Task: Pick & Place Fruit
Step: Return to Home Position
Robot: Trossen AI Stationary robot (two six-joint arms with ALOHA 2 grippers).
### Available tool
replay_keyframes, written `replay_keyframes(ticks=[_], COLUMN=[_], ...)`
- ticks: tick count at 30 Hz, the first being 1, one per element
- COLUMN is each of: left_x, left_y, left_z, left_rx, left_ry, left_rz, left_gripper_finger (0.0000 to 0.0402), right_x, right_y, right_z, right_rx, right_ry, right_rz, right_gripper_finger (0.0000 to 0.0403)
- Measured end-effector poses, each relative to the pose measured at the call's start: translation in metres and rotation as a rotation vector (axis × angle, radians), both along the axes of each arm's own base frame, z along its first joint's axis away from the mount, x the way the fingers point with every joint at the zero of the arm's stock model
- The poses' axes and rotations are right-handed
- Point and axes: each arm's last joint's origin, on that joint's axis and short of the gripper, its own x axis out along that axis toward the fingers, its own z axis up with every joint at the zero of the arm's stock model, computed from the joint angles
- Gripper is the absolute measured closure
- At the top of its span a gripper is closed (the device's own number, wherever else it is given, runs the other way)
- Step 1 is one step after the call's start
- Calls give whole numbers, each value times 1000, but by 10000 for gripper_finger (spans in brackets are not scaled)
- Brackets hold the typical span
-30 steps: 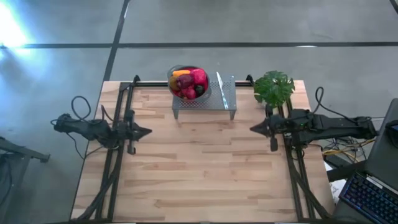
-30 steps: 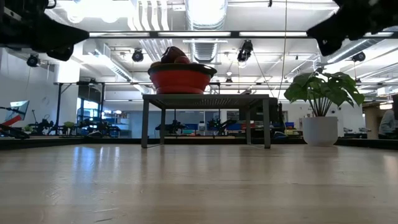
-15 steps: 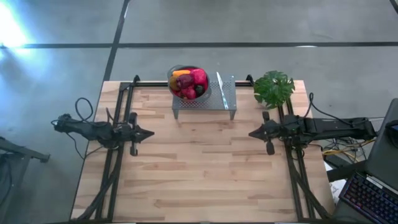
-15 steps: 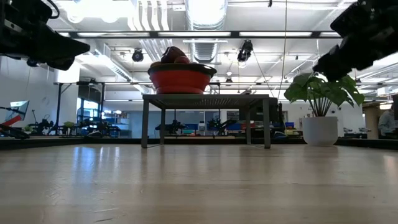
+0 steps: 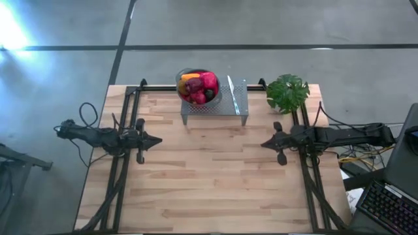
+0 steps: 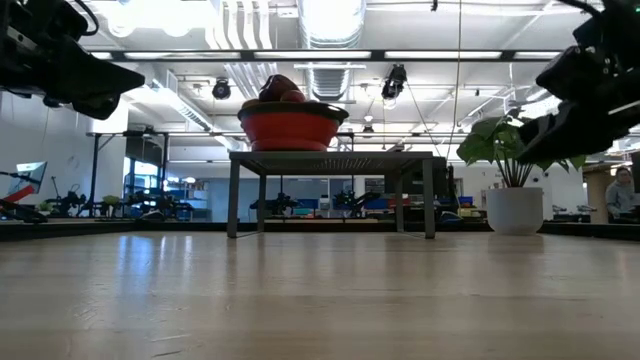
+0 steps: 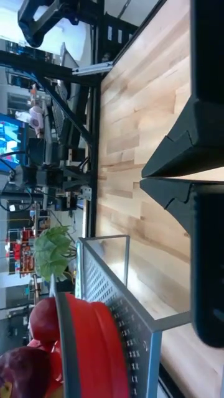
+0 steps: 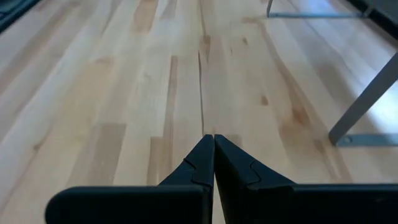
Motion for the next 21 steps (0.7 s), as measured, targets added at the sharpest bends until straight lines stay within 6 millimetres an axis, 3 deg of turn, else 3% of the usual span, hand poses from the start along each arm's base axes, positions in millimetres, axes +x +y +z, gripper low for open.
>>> replay_keyframes(ticks=[8, 21], left_x=[0, 0], left_y=[0, 0], left_z=[0, 0], left_rx=[-3, -2], left_ry=[0, 0], left_rz=[0, 0], left_gripper_finger=[381, 383], right_x=[-3, -2], right_y=[0, 0], right_z=[-16, -15], right_rx=[2, 5], right_ry=[48, 44], right_rz=[-1, -3], right_gripper_finger=[394, 394])
